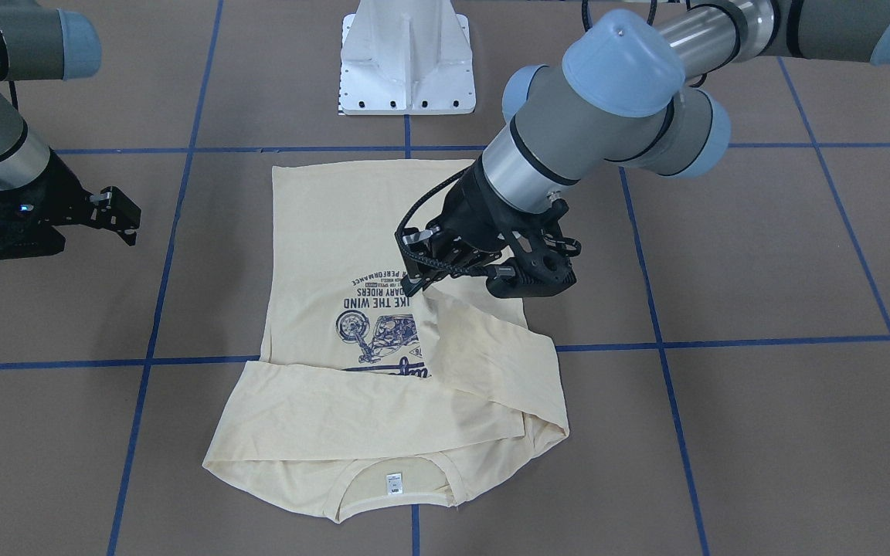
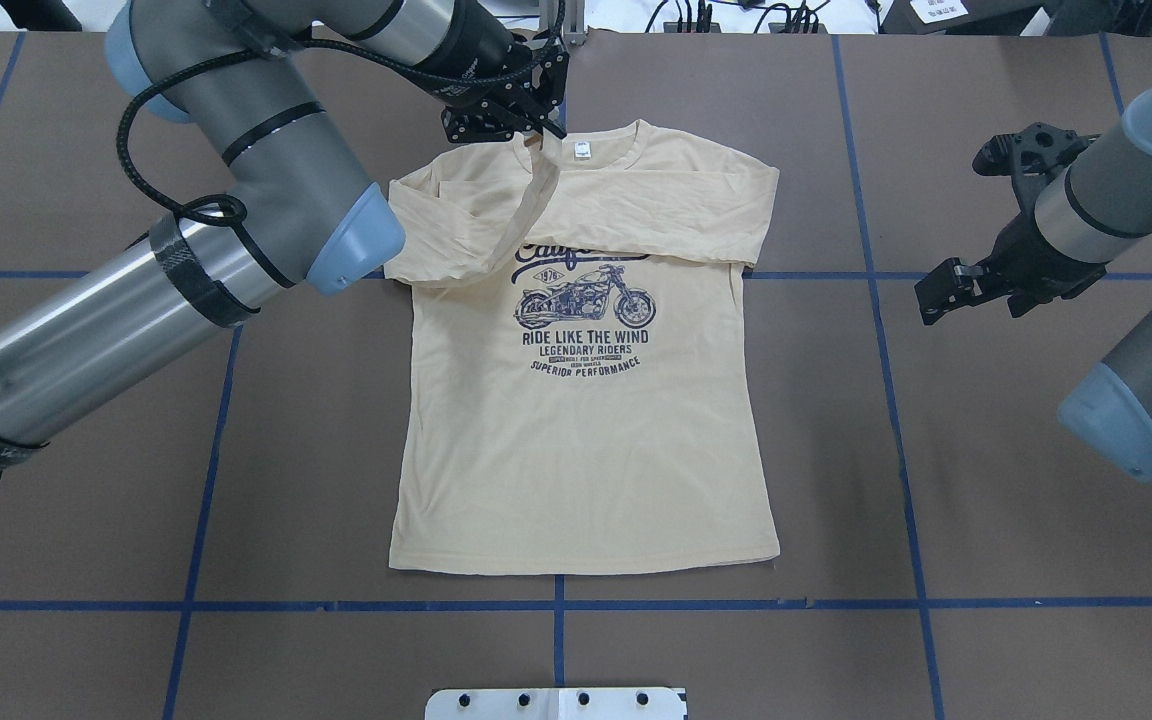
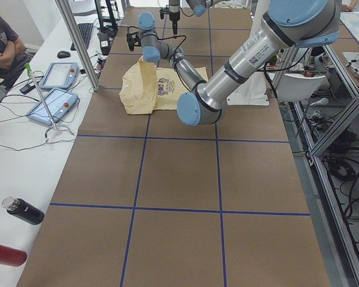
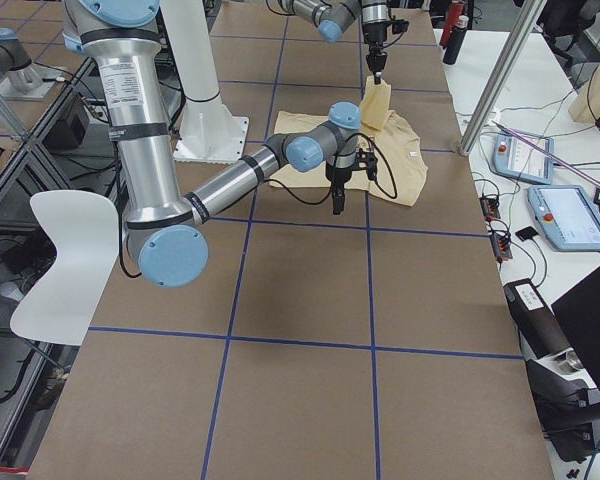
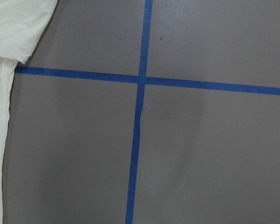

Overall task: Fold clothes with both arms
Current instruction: 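Lift the sleeve with the left gripper and fold it across the shirt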

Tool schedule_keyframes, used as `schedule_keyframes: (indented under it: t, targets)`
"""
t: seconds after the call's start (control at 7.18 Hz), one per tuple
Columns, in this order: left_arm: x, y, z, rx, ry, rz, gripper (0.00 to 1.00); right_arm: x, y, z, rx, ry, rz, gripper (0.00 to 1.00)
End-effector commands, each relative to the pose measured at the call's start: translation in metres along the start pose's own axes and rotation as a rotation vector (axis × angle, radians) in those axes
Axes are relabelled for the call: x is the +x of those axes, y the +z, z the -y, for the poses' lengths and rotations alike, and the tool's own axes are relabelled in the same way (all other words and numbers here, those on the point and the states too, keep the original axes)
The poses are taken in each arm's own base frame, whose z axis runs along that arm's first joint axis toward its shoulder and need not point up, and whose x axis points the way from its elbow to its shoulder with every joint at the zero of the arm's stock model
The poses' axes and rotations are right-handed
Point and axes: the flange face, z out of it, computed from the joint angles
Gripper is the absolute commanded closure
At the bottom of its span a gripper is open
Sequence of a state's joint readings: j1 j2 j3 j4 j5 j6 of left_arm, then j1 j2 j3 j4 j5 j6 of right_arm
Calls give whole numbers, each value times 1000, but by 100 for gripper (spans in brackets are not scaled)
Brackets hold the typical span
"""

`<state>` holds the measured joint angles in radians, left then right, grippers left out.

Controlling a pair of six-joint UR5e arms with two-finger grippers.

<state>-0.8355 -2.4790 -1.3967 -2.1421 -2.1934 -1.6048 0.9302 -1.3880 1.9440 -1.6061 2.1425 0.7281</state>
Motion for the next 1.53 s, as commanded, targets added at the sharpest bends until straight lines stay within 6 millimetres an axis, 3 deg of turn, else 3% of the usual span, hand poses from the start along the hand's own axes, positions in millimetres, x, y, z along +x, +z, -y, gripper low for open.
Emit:
schedule_keyframes:
  t: [0.0,0.28,0.56,0.84,0.97,1.11,1.39]
  targets:
    - [-4,57,-18,35,23,-6,100,-1,2,0,-1,-1,-1,0]
    - [-10,113,-54,76,36,27,100,0,3,1,-1,-2,1,0]
    - [3,165,-90,146,57,45,100,-2,3,2,-2,-2,4,0]
    - [1,186,-94,170,74,23,100,-2,3,3,-1,-2,5,0]
    - [1,191,-104,191,89,-9,32,-3,3,3,-1,-2,5,0]
    - [2,198,-119,224,164,-14,0,-4,2,4,-2,-2,8,0]
    - [9,191,-126,222,193,-35,0,-6,1,4,-3,-5,14,0]
